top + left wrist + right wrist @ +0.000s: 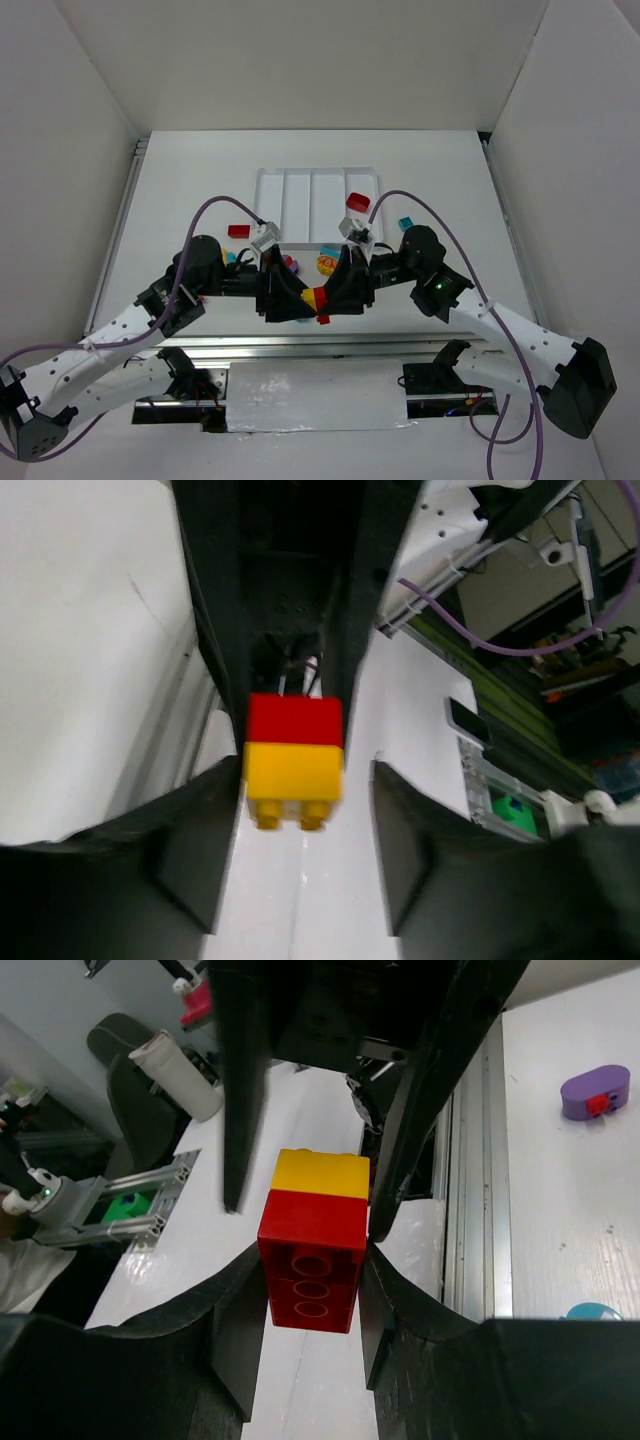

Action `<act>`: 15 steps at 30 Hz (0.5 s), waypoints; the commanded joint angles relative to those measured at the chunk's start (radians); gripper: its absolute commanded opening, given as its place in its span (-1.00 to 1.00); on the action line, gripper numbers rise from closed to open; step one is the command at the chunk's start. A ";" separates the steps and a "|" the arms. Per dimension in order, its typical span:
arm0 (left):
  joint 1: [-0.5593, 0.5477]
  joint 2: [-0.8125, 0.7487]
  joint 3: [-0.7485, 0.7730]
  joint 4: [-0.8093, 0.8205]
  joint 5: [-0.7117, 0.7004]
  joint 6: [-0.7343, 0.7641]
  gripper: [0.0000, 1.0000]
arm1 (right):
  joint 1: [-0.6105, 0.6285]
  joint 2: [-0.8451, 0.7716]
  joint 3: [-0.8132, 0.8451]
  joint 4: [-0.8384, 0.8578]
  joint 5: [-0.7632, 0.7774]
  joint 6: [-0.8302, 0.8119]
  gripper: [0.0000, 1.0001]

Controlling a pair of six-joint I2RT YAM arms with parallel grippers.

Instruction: Sort the legos into containers by color

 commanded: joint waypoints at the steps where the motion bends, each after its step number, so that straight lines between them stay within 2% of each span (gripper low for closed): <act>1: -0.010 0.008 0.013 0.062 -0.009 0.009 0.23 | 0.031 0.014 0.068 0.009 0.033 -0.033 -1.00; 2: -0.010 0.013 0.018 0.063 -0.010 0.012 0.07 | 0.035 0.014 0.065 0.012 0.041 -0.033 -1.00; 3: -0.010 0.016 0.026 0.062 -0.010 0.014 -0.25 | 0.039 0.011 0.056 0.016 0.044 -0.030 -1.00; 5: -0.011 0.019 0.041 0.046 -0.015 0.025 -0.64 | 0.036 0.002 0.049 0.019 0.058 -0.031 -1.00; 7: -0.013 0.017 0.046 0.036 -0.029 0.037 -0.93 | 0.036 -0.001 0.042 0.015 0.059 -0.037 -1.00; 8: -0.011 0.011 0.050 0.014 -0.035 0.043 -1.00 | 0.032 -0.002 0.044 0.007 0.063 -0.043 -1.00; 11: -0.011 -0.022 0.052 -0.029 -0.061 0.075 -1.00 | 0.022 -0.013 0.027 -0.011 0.070 -0.066 -1.00; 15: -0.011 -0.095 0.052 -0.085 -0.104 0.124 -1.00 | -0.079 -0.030 -0.034 0.057 0.043 -0.024 -1.00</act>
